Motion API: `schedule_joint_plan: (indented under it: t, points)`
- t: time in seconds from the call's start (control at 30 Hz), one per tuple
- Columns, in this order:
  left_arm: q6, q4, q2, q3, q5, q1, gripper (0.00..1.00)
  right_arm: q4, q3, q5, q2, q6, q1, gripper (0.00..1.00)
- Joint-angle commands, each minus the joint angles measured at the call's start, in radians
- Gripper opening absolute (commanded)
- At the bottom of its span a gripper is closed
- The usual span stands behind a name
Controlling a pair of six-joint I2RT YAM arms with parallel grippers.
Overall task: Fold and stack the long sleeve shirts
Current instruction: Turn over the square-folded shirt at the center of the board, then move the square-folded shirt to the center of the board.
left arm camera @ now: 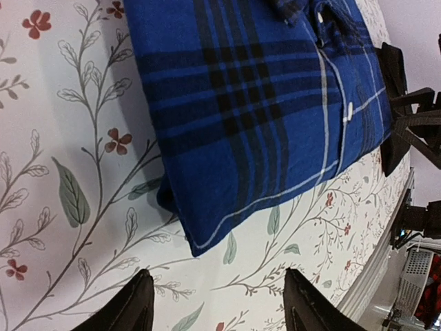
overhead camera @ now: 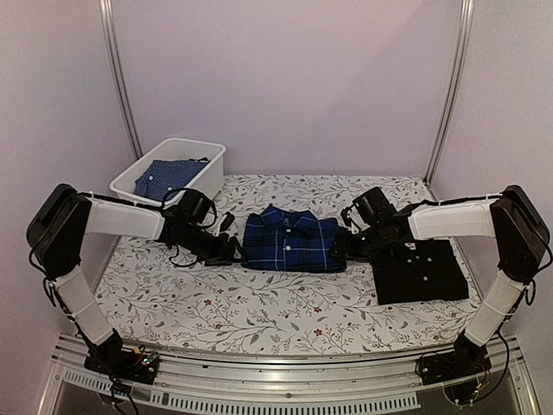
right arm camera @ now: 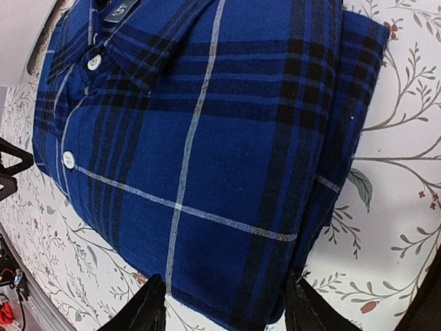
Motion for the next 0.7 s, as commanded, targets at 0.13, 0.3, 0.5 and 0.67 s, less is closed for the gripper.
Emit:
schedule_joint_plan:
  t: [0.13, 0.3, 0.5, 0.67]
  points:
    - [0.037, 0.239, 0.023, -0.048, 0.043, 0.003, 0.62, -0.027, -0.048, 0.049, 0.004, 0.045, 0.046, 0.47]
    - [0.032, 0.264, 0.085, -0.015, 0.036, -0.025, 0.47, -0.018, -0.075, 0.070, 0.008, 0.063, 0.048, 0.35]
    - [0.003, 0.230, 0.089, -0.016, 0.000, -0.067, 0.00, 0.020, -0.059, 0.094, 0.067, 0.027, 0.048, 0.16]
    - [-0.084, 0.128, -0.021, -0.098, -0.065, -0.121, 0.00, 0.015, 0.000, 0.076, 0.145, -0.040, 0.053, 0.05]
